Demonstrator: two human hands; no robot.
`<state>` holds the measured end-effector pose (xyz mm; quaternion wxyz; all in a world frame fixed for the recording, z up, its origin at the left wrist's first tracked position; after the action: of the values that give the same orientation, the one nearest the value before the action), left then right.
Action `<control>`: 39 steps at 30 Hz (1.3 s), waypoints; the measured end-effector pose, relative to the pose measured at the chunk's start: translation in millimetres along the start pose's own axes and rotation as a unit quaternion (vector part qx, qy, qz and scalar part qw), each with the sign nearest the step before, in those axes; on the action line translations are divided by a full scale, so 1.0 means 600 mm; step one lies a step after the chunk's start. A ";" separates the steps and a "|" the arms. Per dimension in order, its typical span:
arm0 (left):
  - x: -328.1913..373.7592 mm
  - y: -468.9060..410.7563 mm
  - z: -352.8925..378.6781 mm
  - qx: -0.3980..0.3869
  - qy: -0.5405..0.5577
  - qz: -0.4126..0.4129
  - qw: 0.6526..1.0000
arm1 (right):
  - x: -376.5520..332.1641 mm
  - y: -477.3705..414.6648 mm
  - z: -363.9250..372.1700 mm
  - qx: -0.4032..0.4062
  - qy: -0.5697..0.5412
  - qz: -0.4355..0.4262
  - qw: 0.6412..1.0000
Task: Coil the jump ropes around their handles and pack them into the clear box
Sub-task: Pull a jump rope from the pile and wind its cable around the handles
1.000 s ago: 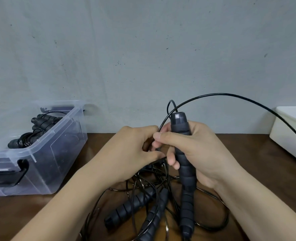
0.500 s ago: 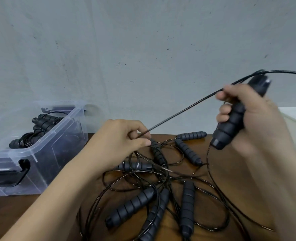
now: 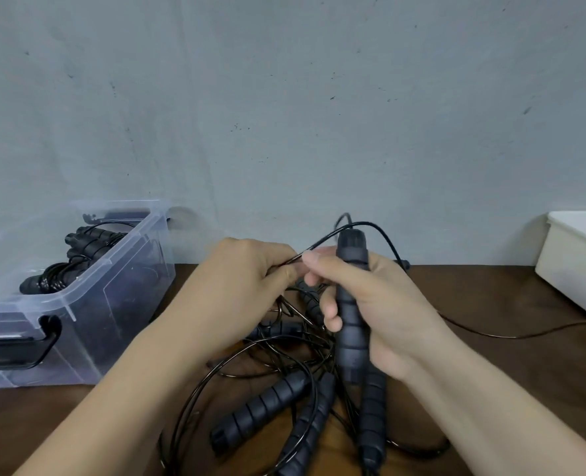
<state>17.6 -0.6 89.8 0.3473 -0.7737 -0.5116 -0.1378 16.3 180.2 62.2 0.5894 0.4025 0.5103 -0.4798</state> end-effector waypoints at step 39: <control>0.010 0.008 0.004 -0.016 0.008 -0.003 1.000 | -0.009 0.013 0.002 -0.021 0.059 -0.058 0.996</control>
<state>24.0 3.9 89.4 0.3386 -0.7767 -0.5086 -0.1528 24.1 181.3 67.5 0.5377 0.3872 0.5766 -0.4780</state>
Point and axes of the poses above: each hand's wrist, its own y-axis away from the middle knuckle, its own z-axis out of the palm, x = y × z, the point moved 2 cm from there along -y, towards the middle knuckle, and after that the axes turned 6 degrees about y, right-handed, at the moved point
